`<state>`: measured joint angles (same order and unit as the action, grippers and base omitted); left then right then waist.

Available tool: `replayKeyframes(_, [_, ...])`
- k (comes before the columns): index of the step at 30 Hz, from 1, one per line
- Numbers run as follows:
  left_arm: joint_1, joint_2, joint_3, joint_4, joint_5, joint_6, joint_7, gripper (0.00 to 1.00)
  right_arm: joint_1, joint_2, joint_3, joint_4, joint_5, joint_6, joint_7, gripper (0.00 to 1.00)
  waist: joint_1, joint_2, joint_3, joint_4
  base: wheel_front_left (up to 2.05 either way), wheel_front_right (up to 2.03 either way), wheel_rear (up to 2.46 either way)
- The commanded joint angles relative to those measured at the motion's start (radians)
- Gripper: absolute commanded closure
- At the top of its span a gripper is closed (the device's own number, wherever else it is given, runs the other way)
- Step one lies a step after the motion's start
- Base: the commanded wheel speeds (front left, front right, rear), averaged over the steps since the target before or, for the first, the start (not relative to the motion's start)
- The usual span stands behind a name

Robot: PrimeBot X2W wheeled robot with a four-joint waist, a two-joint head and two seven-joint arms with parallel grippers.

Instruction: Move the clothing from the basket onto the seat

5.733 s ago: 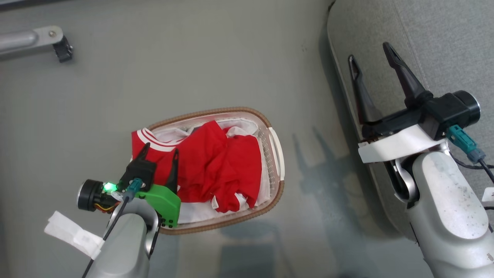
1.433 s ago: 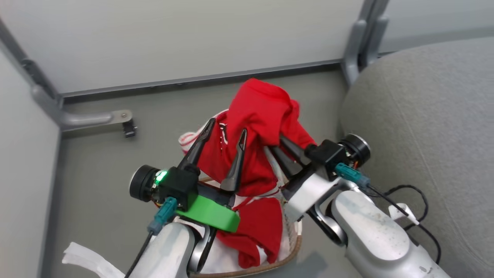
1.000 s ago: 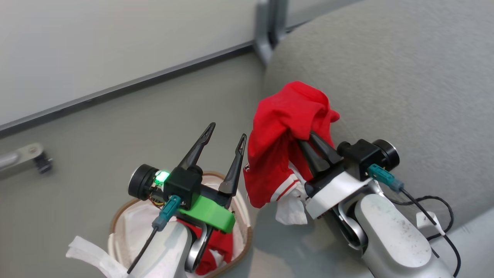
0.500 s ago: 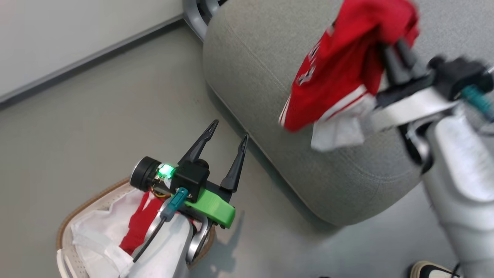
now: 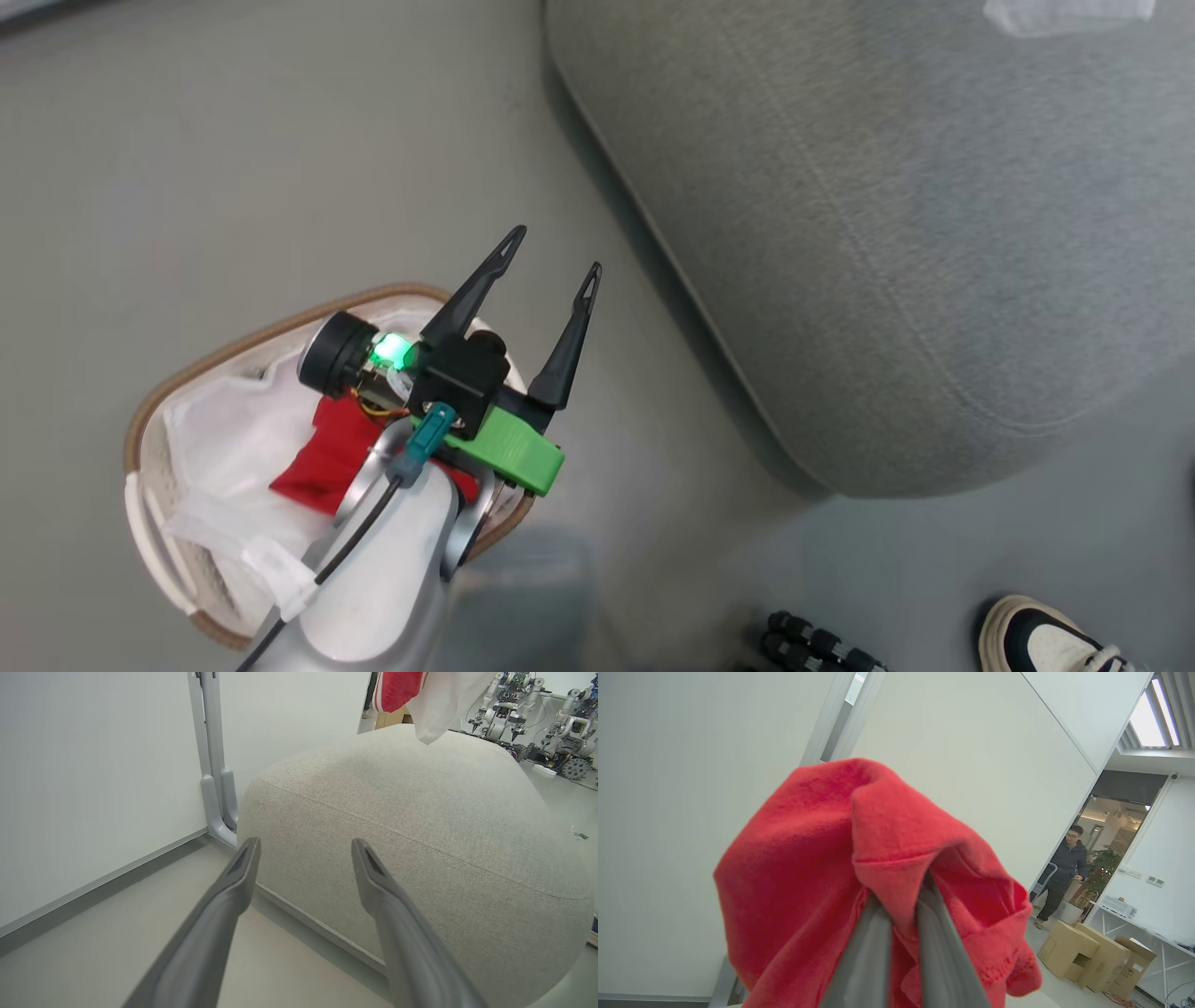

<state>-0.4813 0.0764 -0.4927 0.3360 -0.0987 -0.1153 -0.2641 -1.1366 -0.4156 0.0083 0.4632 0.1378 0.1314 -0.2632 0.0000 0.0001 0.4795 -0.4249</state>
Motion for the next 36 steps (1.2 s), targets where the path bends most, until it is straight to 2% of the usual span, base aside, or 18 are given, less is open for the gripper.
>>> replayKeyframes(1, [-0.029, 0.003, -0.004, -0.001, 0.014, -0.003, -0.001, 0.00, -0.029, -0.017, -0.022, 0.032, -0.020, -0.001, -0.002, 1.00, 0.0000, -0.0001, 0.121, 0.116, 0.00, 0.00, 0.00])
replayKeyframes(10, [-0.059, -0.001, 0.005, -0.011, 0.022, 0.011, -0.001, 0.00, -0.036, -0.061, -0.193, 0.256, -0.112, -0.001, -0.002, 1.00, 0.0000, -0.0001, 0.196, 0.217, 0.00, 0.00, 0.00])
replayKeyframes(12, [-0.058, 0.000, 0.014, -0.012, 0.021, 0.016, -0.001, 0.00, -0.002, -0.058, -0.229, 0.326, -0.132, -0.001, -0.002, 0.62, 0.0000, -0.0001, 0.201, 0.231, 0.00, 0.00, 0.00])
replayKeyframes(13, [-0.055, 0.000, 0.020, -0.012, 0.018, 0.019, -0.001, 0.00, 0.006, -0.050, -0.244, 0.356, -0.137, -0.001, -0.002, 0.00, 0.0000, -0.0001, 0.201, 0.236, 0.00, 0.00, 0.00])
replayKeyframes(16, [-0.040, 0.001, 0.034, -0.008, 0.009, 0.027, -0.001, 0.00, 0.046, -0.035, -0.272, 0.392, -0.148, -0.001, -0.002, 0.00, 0.0000, -0.0001, 0.192, 0.244, 0.00, 0.00, 0.00])
replayKeyframes(21, [-0.019, 0.007, 0.074, 0.001, 0.004, 0.041, -0.001, 0.00, 0.199, 0.003, -0.267, 0.341, -0.123, -0.001, -0.002, 0.00, 0.0000, -0.0001, 0.137, 0.246, 0.00, 0.00, 0.00])
replayKeyframes(28, [0.025, 0.005, 0.141, -0.007, -0.009, 0.068, 0.000, 0.00, 0.416, 0.060, -0.196, 0.169, -0.038, -0.001, -0.002, 0.00, 0.0000, -0.0001, 0.034, 0.251, 0.00, 0.00, 0.00])
replayKeyframes(36, [0.116, 0.004, 0.263, -0.020, -0.029, 0.122, 0.000, 0.00, 0.616, 0.144, -0.070, -0.090, 0.061, -0.001, -0.002, 0.00, 0.0000, -0.0001, -0.088, 0.304, 0.00, 0.00, 0.00])
